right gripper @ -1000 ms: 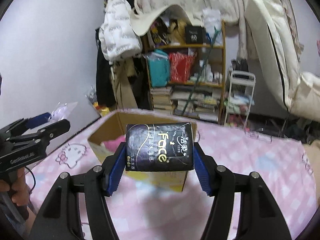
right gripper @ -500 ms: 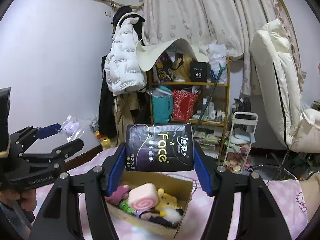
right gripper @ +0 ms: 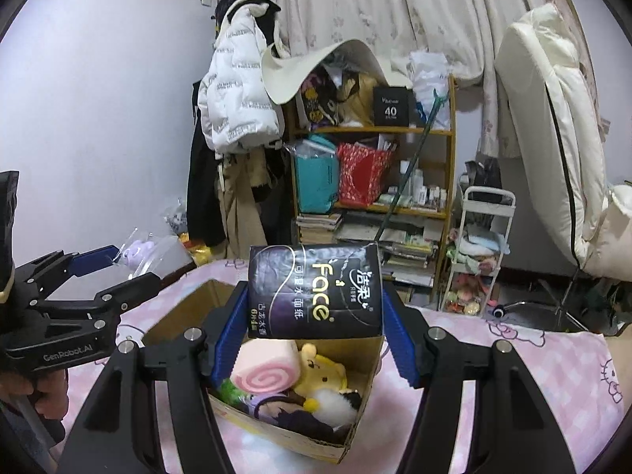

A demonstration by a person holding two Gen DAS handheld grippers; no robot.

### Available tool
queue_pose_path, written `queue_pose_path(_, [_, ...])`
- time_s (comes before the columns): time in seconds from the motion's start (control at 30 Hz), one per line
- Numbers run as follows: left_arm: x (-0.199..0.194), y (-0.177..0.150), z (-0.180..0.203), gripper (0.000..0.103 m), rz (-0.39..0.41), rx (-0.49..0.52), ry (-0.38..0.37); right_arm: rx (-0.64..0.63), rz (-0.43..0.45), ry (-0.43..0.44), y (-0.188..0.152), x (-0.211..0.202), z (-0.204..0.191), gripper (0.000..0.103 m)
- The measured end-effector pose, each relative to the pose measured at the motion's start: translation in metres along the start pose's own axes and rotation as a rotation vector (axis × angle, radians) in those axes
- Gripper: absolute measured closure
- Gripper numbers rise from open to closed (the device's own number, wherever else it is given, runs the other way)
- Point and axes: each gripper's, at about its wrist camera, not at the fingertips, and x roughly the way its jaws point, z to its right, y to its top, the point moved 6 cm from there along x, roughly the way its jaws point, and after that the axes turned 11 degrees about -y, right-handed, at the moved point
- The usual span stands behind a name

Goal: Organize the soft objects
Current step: 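Lift the clear bag with the left tool while the right tool carries the tissue pack over the box, then open both tools to drop the clear bag and tissue pack into the box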

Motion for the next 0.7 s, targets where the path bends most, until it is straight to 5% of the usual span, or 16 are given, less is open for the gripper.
queue_pose_path(0.7, [0.047, -0.043, -0.004, 0.027, -0.147, 0.004, 0.017, 0.004, -0.161, 0.001, -0.055, 0.047, 0.001, 0.036])
